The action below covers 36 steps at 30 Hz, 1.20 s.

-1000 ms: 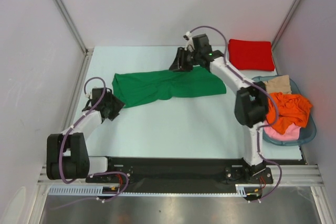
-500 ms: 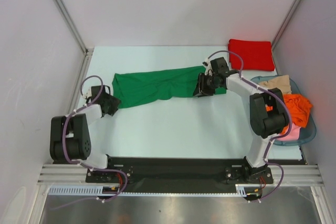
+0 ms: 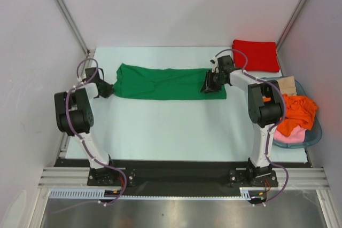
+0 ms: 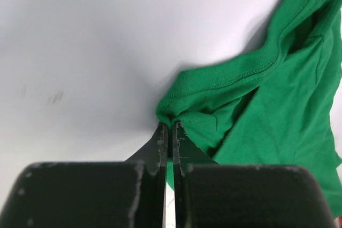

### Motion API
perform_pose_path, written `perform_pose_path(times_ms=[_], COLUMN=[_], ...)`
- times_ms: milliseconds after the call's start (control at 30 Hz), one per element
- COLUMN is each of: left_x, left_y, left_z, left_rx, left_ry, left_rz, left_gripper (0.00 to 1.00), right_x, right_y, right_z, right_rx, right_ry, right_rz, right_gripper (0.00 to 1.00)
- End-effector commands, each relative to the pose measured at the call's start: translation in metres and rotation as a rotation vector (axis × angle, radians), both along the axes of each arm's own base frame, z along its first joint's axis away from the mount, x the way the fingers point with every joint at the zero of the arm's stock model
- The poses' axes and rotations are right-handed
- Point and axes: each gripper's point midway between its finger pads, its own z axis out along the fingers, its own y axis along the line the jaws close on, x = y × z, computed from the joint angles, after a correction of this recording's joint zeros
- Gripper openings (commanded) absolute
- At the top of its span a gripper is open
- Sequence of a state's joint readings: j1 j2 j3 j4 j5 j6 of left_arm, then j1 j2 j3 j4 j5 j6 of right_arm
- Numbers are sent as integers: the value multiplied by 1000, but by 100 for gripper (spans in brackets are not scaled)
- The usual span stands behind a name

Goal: Fold and stack the t-shirts
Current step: Fold the tshirt

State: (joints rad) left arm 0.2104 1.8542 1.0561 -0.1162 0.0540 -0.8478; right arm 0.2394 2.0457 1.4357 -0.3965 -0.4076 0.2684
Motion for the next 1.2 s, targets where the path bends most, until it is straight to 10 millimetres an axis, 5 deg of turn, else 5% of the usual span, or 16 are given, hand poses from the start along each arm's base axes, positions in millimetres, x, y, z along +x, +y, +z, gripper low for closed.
perform_pose_path(times_ms=[0, 133, 167, 200, 267, 300, 400, 467, 633, 700, 733, 800, 867, 900, 1133, 1167], left_x=[33, 83, 92, 120, 140, 159, 173, 169, 113, 76, 66, 29, 8, -12, -97, -98], left_y=[37, 55, 56, 62, 68, 75, 87, 94, 73, 53, 32, 3, -49, -69, -234, -240], left_z=[9, 15, -2, 21, 9, 29, 43, 57, 113, 93, 123, 102, 117, 96, 100, 102], left_rx=[98, 87, 68, 78, 96, 124, 173, 213, 246, 205, 203, 147, 70, 13, -225, -198], left_ry=[-14, -71, -52, -127, -128, -175, -172, -172, -211, -160, -228, -186, -253, -226, -313, -340], left_rz=[5, 4, -12, -29, -58, -68, -68, -44, -25, -25, -50, -59, -151, -151, -299, -262], left_gripper=[0, 0, 1, 1, 3, 5, 17, 38, 60, 61, 62, 62, 62, 62, 62, 62], right_x=[42, 72, 78, 80, 82, 77, 60, 51, 16, 11, 7, 3, -5, -7, -21, -24], right_y=[0, -19, -27, -28, -34, -36, -45, -46, -45, -44, -43, -41, -40, -41, -51, -52], right_z=[25, 29, 33, 36, 41, 43, 34, 47, 38, 41, 41, 50, 53, 62, 81, 82], right_rx=[45, 61, 67, 77, 69, 59, 34, 51, 88, 99, 105, 126, 133, 130, 94, 91], right_ry=[-125, -151, -161, -167, -177, -177, -145, -176, -117, -115, -105, -114, -105, -119, -123, -122], right_rz=[-6, -59, -78, -80, -96, -101, -135, -151, -171, -170, -176, -176, -184, -188, -248, -248], right_gripper=[34, 35, 36, 36, 38, 39, 42, 44, 45, 45, 45, 45, 45, 45, 44, 44])
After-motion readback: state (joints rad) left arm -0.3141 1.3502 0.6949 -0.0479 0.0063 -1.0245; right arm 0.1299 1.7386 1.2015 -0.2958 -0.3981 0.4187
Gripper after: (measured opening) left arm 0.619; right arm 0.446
